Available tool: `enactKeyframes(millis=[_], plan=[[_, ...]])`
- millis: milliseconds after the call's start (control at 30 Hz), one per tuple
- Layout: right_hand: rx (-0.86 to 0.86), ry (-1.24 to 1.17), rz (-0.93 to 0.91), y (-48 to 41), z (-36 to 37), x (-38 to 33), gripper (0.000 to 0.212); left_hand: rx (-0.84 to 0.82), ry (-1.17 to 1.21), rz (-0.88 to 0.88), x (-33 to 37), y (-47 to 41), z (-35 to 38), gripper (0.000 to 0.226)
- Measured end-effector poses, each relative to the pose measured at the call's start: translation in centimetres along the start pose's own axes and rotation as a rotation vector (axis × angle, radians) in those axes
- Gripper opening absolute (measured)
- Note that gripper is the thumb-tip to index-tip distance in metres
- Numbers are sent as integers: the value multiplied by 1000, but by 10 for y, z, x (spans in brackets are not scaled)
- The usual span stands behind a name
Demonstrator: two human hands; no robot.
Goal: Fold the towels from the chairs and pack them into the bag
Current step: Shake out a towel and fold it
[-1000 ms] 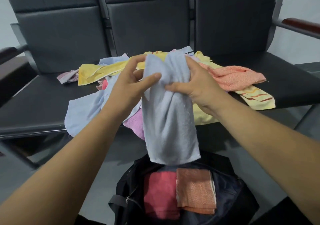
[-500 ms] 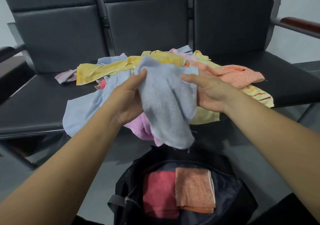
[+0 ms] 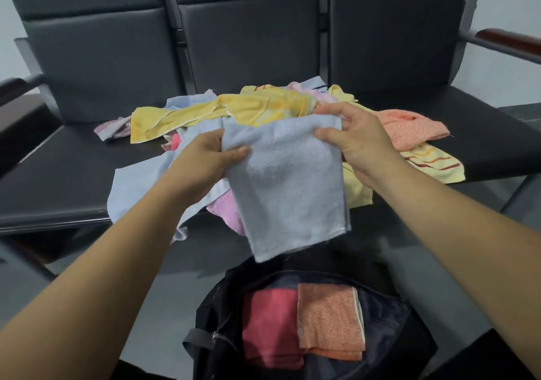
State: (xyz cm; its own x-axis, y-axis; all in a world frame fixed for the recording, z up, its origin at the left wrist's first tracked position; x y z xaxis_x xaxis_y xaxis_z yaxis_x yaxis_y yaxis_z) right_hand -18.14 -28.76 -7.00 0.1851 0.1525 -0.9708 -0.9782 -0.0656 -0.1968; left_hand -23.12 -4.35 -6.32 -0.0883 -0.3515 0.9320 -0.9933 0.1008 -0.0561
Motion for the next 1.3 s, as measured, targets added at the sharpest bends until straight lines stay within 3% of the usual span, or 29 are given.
enactKeyframes(millis=[167,300,367,467,567,733,800,933,1033,1100,1200,1300], plan=[[34,72,-69,1,-1,-11,28,50,1,-67,-2,3,1,21],[8,-13,98,0,0,-4,24,126,255,-172,-4,5,3,17],[-83,-224,261,1,7,4,22,180,416,-253,-10,5,3,20],[-363,-468,436,10,25,4,44,133,591,-290,-12,4,8,29],[-412,-208,445,12,20,10,51,36,470,-171,-6,2,7,23],[-163,-24,289,0,1,11,14,101,84,-35,-4,1,-3,19],[-164,-18,231,1,2,7,13,134,-5,9,-2,0,-4,19],[-198,-66,179,3,4,1,21,142,25,35,1,0,-1,19],[-223,207,170,4,4,5,14,144,90,-3,-5,-1,2,21],[-196,252,194,4,3,14,9,169,155,-57,-14,-3,4,25],[-78,-47,289,2,0,27,10,185,267,-132,-25,-5,4,34],[-121,-329,352,1,2,24,35,59,288,-94,-22,-5,7,46]])
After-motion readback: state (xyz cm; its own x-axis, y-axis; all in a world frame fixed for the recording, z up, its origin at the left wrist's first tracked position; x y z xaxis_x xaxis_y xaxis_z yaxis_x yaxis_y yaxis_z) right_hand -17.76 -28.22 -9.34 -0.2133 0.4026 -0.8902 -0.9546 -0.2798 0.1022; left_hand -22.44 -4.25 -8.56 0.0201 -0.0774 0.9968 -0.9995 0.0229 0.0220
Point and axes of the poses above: each hand's wrist, its own y-axis away from the middle knuckle, its own z-axis out of the palm, x = y × z, the point moved 7 cm from there along -y, towards the middle knuckle, and after that the axes turned 12 degrees about -y, right-handed, at the moved point
